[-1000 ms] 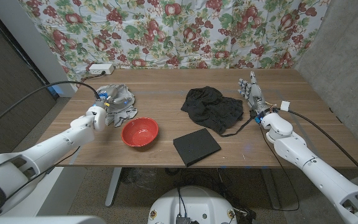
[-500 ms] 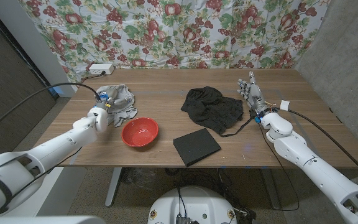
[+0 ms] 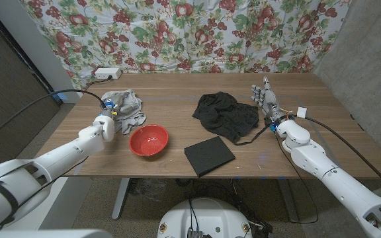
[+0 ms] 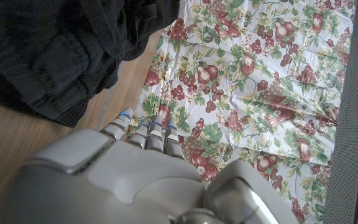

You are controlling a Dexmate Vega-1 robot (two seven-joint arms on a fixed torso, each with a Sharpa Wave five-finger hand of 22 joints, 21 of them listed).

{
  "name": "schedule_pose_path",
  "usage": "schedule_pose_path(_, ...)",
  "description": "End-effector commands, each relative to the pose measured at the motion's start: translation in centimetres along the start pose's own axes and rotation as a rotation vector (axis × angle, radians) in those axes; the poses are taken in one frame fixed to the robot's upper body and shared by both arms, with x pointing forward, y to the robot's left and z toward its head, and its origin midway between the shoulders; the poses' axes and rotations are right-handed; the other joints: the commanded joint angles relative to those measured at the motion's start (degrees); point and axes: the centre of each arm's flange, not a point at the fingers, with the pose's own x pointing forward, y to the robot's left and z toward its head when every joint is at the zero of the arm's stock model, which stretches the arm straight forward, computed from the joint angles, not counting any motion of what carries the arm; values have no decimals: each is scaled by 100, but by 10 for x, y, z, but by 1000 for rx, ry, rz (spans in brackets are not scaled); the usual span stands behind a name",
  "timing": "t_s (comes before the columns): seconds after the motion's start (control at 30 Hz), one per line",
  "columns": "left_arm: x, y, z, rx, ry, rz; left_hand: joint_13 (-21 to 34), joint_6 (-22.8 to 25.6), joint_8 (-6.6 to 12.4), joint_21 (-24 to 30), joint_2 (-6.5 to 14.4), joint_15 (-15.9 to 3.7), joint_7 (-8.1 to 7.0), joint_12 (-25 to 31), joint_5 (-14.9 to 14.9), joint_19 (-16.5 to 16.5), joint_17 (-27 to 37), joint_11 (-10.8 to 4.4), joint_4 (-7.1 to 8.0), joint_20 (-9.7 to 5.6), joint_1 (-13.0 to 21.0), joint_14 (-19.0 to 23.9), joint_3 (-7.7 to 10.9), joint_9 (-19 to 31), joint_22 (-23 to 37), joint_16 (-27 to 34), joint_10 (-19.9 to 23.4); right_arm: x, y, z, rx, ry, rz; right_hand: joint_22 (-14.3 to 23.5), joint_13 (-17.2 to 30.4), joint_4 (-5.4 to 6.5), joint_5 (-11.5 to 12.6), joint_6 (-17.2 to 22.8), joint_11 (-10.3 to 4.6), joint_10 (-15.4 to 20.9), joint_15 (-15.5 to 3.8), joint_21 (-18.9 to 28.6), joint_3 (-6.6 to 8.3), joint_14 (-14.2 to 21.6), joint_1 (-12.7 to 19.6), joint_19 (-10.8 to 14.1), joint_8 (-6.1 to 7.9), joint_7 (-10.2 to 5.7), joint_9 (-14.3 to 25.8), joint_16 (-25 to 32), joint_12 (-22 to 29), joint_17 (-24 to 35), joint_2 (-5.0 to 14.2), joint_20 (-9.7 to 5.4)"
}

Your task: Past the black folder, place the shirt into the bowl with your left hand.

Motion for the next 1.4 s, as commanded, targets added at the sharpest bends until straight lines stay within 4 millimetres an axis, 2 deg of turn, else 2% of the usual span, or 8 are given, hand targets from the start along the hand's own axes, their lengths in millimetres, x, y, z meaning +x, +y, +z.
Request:
schedule_pose_path(0.03, -1, -5, -3, 12, 0, -6, 12, 58, 71, -7, 1, -696, 56, 2, 28, 26, 10, -6, -4, -210, 104, 17, 44, 15, 5, 0, 27, -2, 4, 1, 1, 2, -4, 17, 24, -31, -17, 49, -5, 75, -18, -25, -15, 13, 23, -19, 33, 12, 14, 13, 44, 17, -10, 23)
schedule_pose_path(0.63, -2, -12, 5, 44, -18, -11, 18, 172, 122, -15, 9, -740, 31, 16, 27, 22, 8, -43, -44, -229, 243, -27, 83, 20, 5, -15, 57, 1, 1, 4, -10, 2, 3, 17, 25, -29, -21, 65, -16, 81, -11, -27, -12, 13, 17, -25, 22, 6, 14, 13, 41, 18, -6, 22)
schedule_pose_path(0.77, -4, -14, 7, 52, -19, -12, 33, 308, 174, 42, 13, -746, 93, 70, 19, 147, 26, -120, -40, -51, 324, 192, 102, 31, 28, 76, 194, 3, 0, 5, -12, 3, 8, 18, 25, -29, -22, 65, -12, 78, -11, -27, -12, 13, 16, -26, 19, 9, 14, 13, 38, 18, -6, 21)
schedule_pose_path(0.83, -5, -16, 9, 58, -21, -10, 43, 334, 182, 78, 25, -786, 103, 93, 14, 220, 46, -177, -34, -29, 361, 314, 116, 35, 47, 123, 255, 3, -1, 5, -7, 5, 5, 18, 25, -29, -22, 65, -15, 76, -12, -28, -12, 12, 15, -27, 17, 5, 14, 13, 37, 18, -6, 19)
schedule_pose_path(0.93, -5, -17, 10, 60, -20, -7, 55, 332, 178, 124, 50, -821, 95, 114, 9, 310, 74, -184, -30, -35, 408, 442, 139, 39, 72, 173, 312, 2, -2, 4, -11, 6, 7, 18, 25, -29, -23, 65, 2, 75, -12, -27, -12, 12, 13, -25, 14, 9, 14, 13, 35, 18, -6, 18)
schedule_pose_path(1.07, -6, -18, 11, 64, -19, -2, 76, 400, 203, 220, 87, -854, 82, 138, 3, 489, 112, -203, -32, -189, 487, 543, 179, 44, 123, 211, 376, 2, -3, 4, -8, 9, 3, 18, 25, -28, -23, 66, -12, 72, -15, -27, -12, 13, 12, -27, 11, 4, 15, 13, 33, 18, -6, 21)
schedule_pose_path(1.23, -7, -19, 11, 64, -16, -5, 95, 546, 256, 407, 141, -849, 152, 136, -16, 767, 156, -210, -31, -409, 588, 610, 229, 49, 236, 229, 383, 2, -4, 4, -7, 11, 5, 18, 25, -28, -24, 73, -5, 72, -13, -28, -12, 12, 10, -30, 10, 11, 15, 13, 32, 19, -6, 21)
schedule_pose_path(1.4, -9, -20, 12, 64, -16, -3, 100, 570, 262, 486, 168, -887, 161, 134, -28, 828, 183, -205, -28, -444, 633, 758, 251, 52, 306, 284, 391, 2, -4, 4, -12, 9, 11, 18, 25, -27, -25, 75, 2, 75, -12, -30, -11, 11, 8, -35, 7, 3, 15, 13, 31, 19, -5, 23)
